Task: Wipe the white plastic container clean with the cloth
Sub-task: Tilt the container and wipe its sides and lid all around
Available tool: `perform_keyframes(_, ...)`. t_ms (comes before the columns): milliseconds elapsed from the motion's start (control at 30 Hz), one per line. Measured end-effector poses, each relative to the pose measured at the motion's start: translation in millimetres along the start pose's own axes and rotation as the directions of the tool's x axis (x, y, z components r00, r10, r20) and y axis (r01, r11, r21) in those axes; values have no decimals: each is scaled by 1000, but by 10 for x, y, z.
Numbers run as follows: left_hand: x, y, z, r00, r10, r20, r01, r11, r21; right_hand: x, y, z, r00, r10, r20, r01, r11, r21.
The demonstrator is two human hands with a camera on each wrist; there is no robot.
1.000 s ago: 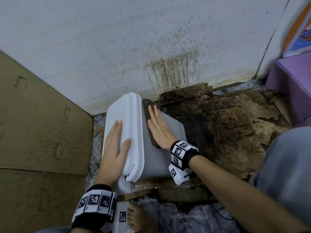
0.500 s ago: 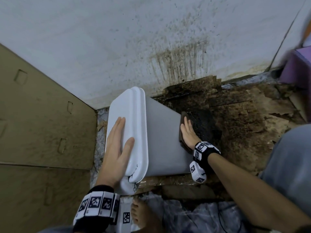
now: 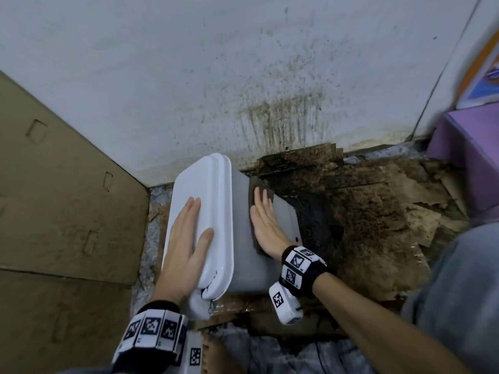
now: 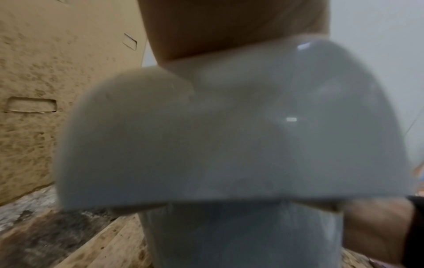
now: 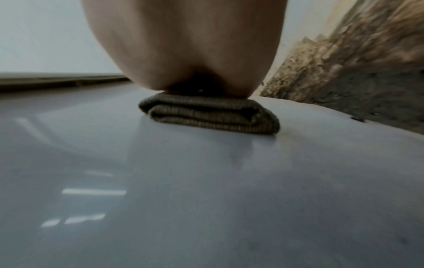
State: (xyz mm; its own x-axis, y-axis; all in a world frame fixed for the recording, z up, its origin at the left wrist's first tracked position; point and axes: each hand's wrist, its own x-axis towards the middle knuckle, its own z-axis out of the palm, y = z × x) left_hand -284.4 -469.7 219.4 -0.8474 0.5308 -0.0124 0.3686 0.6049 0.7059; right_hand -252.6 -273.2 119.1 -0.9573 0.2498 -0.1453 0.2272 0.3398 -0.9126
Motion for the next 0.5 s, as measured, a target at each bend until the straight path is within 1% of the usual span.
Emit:
perform_keyframes(100,-8,-3,-12,1000,-9,-1,9,1000,-10,-74,-246,-26,999,-21,46,14,988,154)
perform_keyframes(133,-10,-13,-16,1000,-8,0,8,1000,-13,-92,-271,-17,998,-40,47,32,987,157)
perform_keyframes(200,-15,-6,-14,1000,-12,1,12,1000,-13,-111,-233,13,995,-91,40,87,991,99)
perform_keyframes(300,-6,-11,-12,1000,-16,2,16,1000,-24,-116,-80,22,986,-165,7,165,985,-50)
perform_keyframes(367,-14,-18,-18,1000,-24,4,24,999,-25,-116,40,13,981,-195,11,195,977,-82)
perform_keyframes(433,-22,-7,-38,999,-42,4,42,998,-43,-91,200,10,986,-167,28,168,983,-74)
perform_keyframes(500,-34,-17,-38,999,-38,-4,38,998,-52,-48,371,-20,996,-82,31,84,995,-61)
